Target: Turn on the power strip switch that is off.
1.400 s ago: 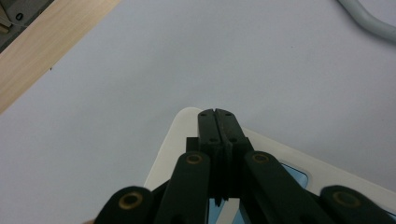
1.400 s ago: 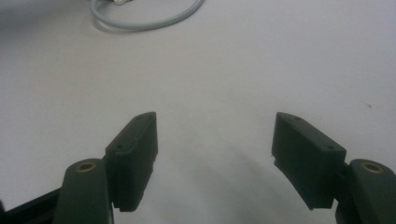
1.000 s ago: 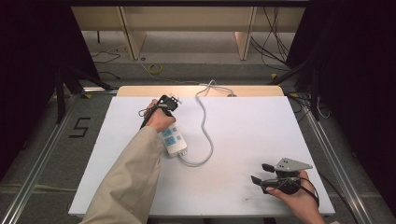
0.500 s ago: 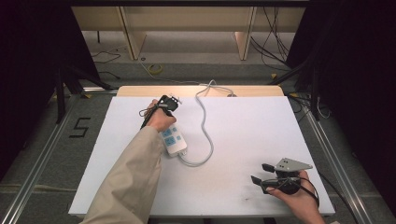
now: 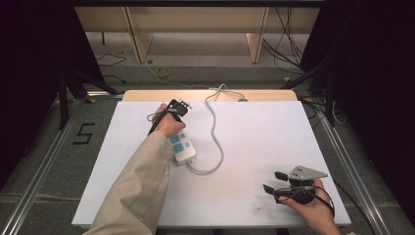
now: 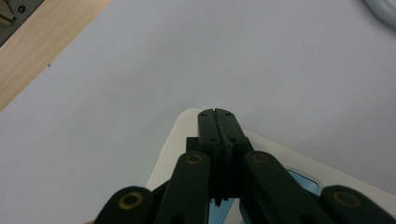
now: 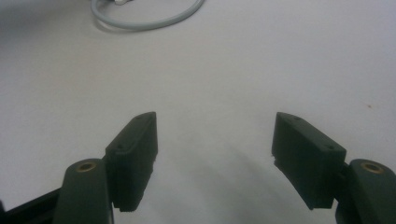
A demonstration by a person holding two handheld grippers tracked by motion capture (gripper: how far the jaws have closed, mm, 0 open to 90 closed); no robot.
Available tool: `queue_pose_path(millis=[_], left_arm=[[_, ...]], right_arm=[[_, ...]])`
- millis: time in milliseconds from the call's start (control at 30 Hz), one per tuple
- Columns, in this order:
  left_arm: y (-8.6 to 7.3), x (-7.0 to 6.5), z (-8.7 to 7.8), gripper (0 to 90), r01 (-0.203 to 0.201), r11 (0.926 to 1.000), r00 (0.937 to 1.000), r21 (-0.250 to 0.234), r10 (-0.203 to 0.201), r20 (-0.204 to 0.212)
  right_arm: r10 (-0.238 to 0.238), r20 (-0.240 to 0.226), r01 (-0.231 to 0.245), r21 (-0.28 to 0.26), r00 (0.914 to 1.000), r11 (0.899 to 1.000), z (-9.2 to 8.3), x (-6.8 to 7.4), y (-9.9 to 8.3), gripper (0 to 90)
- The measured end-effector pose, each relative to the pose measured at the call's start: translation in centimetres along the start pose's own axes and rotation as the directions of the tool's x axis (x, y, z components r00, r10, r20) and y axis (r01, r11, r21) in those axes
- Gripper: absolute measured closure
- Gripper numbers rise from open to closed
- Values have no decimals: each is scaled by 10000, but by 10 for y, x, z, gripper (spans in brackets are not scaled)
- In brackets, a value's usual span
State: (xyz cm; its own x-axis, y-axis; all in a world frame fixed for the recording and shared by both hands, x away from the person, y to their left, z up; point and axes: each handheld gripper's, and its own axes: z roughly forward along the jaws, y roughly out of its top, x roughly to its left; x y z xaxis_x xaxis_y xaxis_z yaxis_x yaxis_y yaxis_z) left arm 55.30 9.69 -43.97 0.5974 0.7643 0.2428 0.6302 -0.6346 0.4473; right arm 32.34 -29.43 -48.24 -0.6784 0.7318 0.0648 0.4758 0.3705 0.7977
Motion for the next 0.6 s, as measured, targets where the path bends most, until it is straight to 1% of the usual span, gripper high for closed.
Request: queue_pose_path(millis=[167,267,300,333,367,433,467,533,567,600], left_arm=[[0,-1,0,898,19,10000,10000,27,-19,46],[0,-1,-1,898,-7,10000,10000,25,7,63],[0,0,-1,898,-73,9999,10000,88,72,52],[0,1,-1,898,-57,10000,10000,77,57,61],[0,0,-1,898,42,10000,10000,10,-42,81],[0,1,-1,898,-73,10000,9999,55,72,93],[0,0,-1,898,-1,10000,9999,5,1,101],[0,-1,-1,898,20,10000,9999,-3,-20,140],[1,-2,-1,898,15,10000,9999,21,-15,141],[1,-2,-1,898,-71,9999,9999,87,70,106]], right_arm=[[6,-9,-6,-2,10000,10000,0,0,0,323],[-20,-6,20,-12,10000,10000,0,0,0,323],[-13,-7,13,-11,10000,10000,0,0,0,323],[-4,-13,4,-4,10000,10000,0,0,0,323],[14,-13,-14,8,10000,10000,0,0,0,323],[2,-8,-2,5,10000,10000,0,0,0,323],[-7,-12,7,-4,10000,10000,0,0,0,323],[11,-9,-11,16,10000,10000,0,0,0,323],[9,-9,-9,14,10000,10000,0,0,0,323],[9,-9,-9,16,10000,10000,0,0,0,323]])
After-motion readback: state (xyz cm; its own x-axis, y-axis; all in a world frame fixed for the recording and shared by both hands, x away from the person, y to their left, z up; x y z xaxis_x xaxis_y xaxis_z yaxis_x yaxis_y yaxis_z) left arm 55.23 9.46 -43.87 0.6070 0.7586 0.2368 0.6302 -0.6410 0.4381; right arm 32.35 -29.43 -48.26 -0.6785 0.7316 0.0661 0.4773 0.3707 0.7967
